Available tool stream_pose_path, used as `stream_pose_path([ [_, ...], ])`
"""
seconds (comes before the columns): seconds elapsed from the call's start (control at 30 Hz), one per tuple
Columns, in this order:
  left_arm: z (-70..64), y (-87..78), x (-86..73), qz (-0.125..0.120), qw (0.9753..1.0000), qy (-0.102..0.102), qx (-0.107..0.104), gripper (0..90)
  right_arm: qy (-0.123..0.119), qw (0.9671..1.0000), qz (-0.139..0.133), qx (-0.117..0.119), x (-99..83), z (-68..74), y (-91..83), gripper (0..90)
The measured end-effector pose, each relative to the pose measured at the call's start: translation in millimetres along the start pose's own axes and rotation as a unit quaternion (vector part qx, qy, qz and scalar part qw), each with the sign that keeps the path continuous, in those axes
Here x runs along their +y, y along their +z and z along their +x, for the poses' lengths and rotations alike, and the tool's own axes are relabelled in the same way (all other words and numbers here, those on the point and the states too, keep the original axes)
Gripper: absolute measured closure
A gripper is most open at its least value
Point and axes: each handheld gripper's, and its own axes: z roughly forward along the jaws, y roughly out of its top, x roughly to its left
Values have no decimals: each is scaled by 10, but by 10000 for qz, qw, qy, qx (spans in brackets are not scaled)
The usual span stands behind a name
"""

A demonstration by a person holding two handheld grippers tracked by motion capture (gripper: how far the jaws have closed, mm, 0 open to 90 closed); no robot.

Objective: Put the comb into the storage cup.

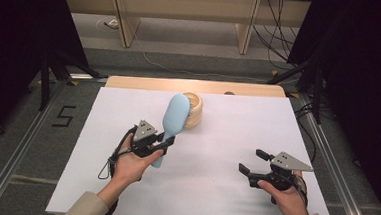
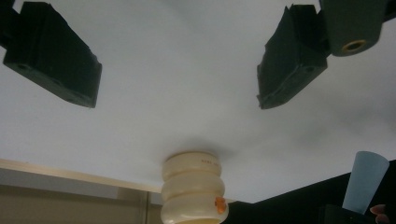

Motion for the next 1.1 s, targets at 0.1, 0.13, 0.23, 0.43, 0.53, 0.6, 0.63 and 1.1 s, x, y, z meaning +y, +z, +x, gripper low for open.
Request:
stream_pose_path([
  [0.1, -22, 16, -11, 8, 10000, 0, -19, 694, 2, 10000, -10, 5, 2, 8, 9, 148],
  [0.13, -31, 20, -12, 4, 10000, 0, -18, 694, 7, 10000, -6, 8, 3, 10, 10, 147],
  [0.23, -51, 30, -11, -13, 10000, 2, -41, 693, 18, 10000, -20, 21, 6, 15, 18, 148],
  [0.43, -71, 42, -15, -23, 10000, -7, -62, 693, 32, 10000, -10, 28, 6, 16, 31, 148],
  [0.53, -85, 45, -17, -20, 10000, 12, -73, 694, 40, 10000, -12, 34, 7, 20, 40, 148],
  [0.6, -93, 48, -17, -28, 10000, 23, -84, 693, 50, 10000, -3, 41, 7, 23, 47, 148],
  [0.63, -98, 48, -16, -29, 10000, 32, -87, 694, 44, 10000, -12, 42, 6, 23, 54, 148],
  [1.1, -156, 81, -17, -34, 9998, 68, -160, 693, 111, 9999, -19, 40, 16, 27, 95, 148],
])
